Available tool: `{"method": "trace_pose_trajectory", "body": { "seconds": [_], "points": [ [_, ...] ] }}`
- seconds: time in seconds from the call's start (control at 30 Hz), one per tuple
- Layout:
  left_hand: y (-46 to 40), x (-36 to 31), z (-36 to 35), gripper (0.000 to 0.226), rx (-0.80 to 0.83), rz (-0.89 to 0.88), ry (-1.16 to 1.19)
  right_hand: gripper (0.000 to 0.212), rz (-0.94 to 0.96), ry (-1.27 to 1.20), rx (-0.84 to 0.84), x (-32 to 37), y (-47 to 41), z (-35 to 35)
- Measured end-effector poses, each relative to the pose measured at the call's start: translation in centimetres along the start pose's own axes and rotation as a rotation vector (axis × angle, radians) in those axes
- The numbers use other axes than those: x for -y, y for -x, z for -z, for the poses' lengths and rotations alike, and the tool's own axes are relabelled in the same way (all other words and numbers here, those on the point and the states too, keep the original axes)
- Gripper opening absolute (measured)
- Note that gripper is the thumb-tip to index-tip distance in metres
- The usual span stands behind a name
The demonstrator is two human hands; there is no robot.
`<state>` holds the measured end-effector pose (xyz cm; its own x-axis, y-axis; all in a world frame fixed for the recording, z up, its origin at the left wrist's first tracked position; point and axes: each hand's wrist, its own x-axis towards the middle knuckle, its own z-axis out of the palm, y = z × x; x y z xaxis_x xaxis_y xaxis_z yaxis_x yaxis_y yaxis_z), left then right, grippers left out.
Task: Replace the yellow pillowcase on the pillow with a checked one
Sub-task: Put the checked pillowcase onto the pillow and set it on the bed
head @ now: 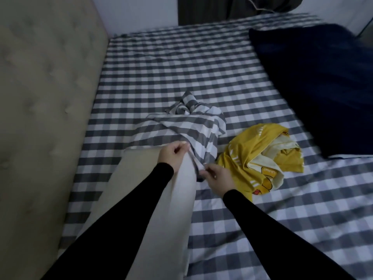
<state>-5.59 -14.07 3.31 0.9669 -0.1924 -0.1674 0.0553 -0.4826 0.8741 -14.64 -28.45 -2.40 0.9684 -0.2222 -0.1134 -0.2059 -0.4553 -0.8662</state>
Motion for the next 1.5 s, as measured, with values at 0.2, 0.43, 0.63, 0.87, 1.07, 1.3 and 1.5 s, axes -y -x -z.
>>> {"method": "trace_pose_trajectory", "body": {
  "seconds": [0.2,0.43,0.63,0.87,1.07,1.3,1.5],
  "points": [
    [-1.3,-4.5,-1.2,0.028,0.138,0.016,-0.012,0.014,0.023,0.053,-0.092,1.1,0.5,4.1],
    [0.2,1.5,0.3,0.041,0.135,0.181,-0.288,0.013,-0.531,0.341,0.125,-3.9,2.2,6.4],
    [-1.5,5.9,2.8,0.046,0.006,0.237,-0.450,0.046,-0.613,-0.069,-0.250,-2.7,0.2,4.7],
    [-6.1,8.3,3.0,0.049,-0.072,0.241,-0.582,0.081,-0.740,-0.180,-0.405,-3.5,-2.9,2.7],
    [-10.7,9.3,3.0,0.050,-0.114,0.288,-0.591,0.105,-0.718,-0.346,-0.463,-5.5,-5.1,0.9],
    [-13.3,11.1,3.8,0.083,0.047,0.415,-0.197,0.089,-0.696,-0.387,-0.415,-7.7,-6.4,0.5],
    [-14.3,11.7,4.9,0.117,0.141,0.531,-0.066,0.071,-0.618,-0.381,-0.424,-7.7,-7.3,0.9]
  ]
}}
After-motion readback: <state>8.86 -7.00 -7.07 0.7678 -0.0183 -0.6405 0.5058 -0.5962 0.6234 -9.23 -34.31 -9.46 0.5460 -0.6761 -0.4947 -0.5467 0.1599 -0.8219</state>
